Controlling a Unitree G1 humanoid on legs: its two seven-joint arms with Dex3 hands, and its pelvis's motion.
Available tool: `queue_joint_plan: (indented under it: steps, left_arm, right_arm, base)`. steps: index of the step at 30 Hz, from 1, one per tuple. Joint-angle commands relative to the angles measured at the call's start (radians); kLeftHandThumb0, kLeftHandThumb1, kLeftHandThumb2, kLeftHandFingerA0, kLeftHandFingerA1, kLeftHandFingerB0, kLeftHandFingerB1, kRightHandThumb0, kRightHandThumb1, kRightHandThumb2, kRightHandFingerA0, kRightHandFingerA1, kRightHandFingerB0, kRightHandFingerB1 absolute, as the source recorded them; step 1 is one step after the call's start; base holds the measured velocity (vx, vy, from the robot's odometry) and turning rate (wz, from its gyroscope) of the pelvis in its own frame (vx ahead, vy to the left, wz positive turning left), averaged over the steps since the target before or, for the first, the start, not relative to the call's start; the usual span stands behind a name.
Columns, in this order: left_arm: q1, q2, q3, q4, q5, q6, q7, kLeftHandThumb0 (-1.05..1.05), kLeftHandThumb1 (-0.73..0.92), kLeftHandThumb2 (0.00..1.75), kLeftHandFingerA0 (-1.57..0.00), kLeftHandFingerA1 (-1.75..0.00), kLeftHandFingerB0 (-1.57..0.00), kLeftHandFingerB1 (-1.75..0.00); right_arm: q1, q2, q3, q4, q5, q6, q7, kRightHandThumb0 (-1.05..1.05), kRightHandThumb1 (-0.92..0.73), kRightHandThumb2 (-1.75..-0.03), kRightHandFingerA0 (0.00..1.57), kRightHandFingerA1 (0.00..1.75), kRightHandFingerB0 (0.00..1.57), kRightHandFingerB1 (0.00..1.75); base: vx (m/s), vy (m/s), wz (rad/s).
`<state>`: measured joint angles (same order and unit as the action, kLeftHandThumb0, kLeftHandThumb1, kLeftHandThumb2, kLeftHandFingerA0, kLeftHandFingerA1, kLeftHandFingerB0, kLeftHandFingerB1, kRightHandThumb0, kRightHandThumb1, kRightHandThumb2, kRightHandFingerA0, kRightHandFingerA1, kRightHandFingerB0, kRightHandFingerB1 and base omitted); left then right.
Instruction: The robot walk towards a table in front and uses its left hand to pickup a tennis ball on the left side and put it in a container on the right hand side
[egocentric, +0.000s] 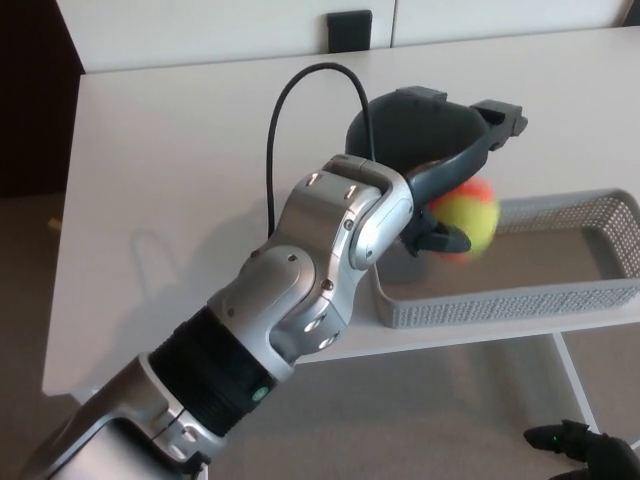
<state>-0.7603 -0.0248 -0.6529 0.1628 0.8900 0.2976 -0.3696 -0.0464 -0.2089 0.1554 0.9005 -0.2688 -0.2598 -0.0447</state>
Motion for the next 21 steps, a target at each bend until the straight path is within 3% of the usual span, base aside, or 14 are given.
queue_joint_plan:
  steps: [1, 2, 6, 7, 17, 18, 21]
  left_arm:
    - [-0.043, 0.033, -0.013, 0.001, 0.020, 0.050, -0.123, -0.91, 0.51, 0.94, 0.00, 0.00, 0.00, -0.05]
    - [-0.049, 0.041, -0.016, -0.002, 0.030, 0.054, -0.128, -1.02, 0.64, 1.06, 0.00, 0.00, 0.00, -0.03]
    - [-0.054, 0.047, -0.020, -0.006, 0.034, 0.060, -0.136, -1.02, 0.64, 1.06, 0.00, 0.00, 0.00, -0.03]
    - [-0.055, 0.050, -0.019, -0.012, 0.036, 0.064, -0.145, -1.05, 0.83, 1.23, 0.00, 0.00, -0.01, -0.05]
    - [-0.034, 0.072, 0.002, -0.065, 0.019, 0.071, -0.165, -1.02, 0.84, 1.24, 0.00, -0.02, -0.01, -0.08]
    - [-0.028, 0.104, 0.029, -0.119, 0.018, 0.049, -0.149, -0.92, 0.83, 1.25, 0.00, -0.11, -0.01, -0.16]
    - [0.007, 0.174, 0.129, -0.296, -0.019, -0.004, -0.108, -0.92, 0.83, 1.22, 0.00, -0.14, -0.06, -0.22]
  right_arm:
    - [-0.022, -0.015, -0.003, 0.000, 0.000, 0.009, 0.009, -0.29, -0.67, -0.59, 0.51, 0.55, 0.44, 0.45]
    - [-0.030, -0.019, 0.000, -0.002, -0.003, 0.013, 0.013, -0.28, -0.67, -0.59, 0.51, 0.54, 0.44, 0.45]
    - [-0.034, -0.020, 0.001, 0.000, -0.004, 0.014, 0.015, -0.28, -0.67, -0.59, 0.51, 0.54, 0.44, 0.45]
    - [-0.037, -0.020, 0.002, 0.001, -0.005, 0.012, 0.015, -0.29, -0.67, -0.60, 0.49, 0.51, 0.45, 0.45]
    - [-0.016, -0.015, 0.003, -0.021, -0.003, 0.025, 0.018, -0.29, -0.67, -0.60, 0.47, 0.50, 0.42, 0.44]
    - [-0.017, -0.013, 0.004, -0.022, -0.004, 0.027, 0.018, -0.28, -0.68, -0.60, 0.48, 0.51, 0.43, 0.44]
    - [-0.013, -0.014, 0.011, -0.029, -0.012, 0.026, 0.015, -0.29, -0.68, -0.60, 0.48, 0.51, 0.44, 0.45]
  base:
    - [0.00, 0.000, 0.00]
    - [0.00, 0.000, 0.00]
    - [0.00, 0.000, 0.00]
    - [0.00, 0.000, 0.00]
    - [0.00, 0.000, 0.00]
    - [0.00, 0.000, 0.00]
    - [0.00, 0.000, 0.00]
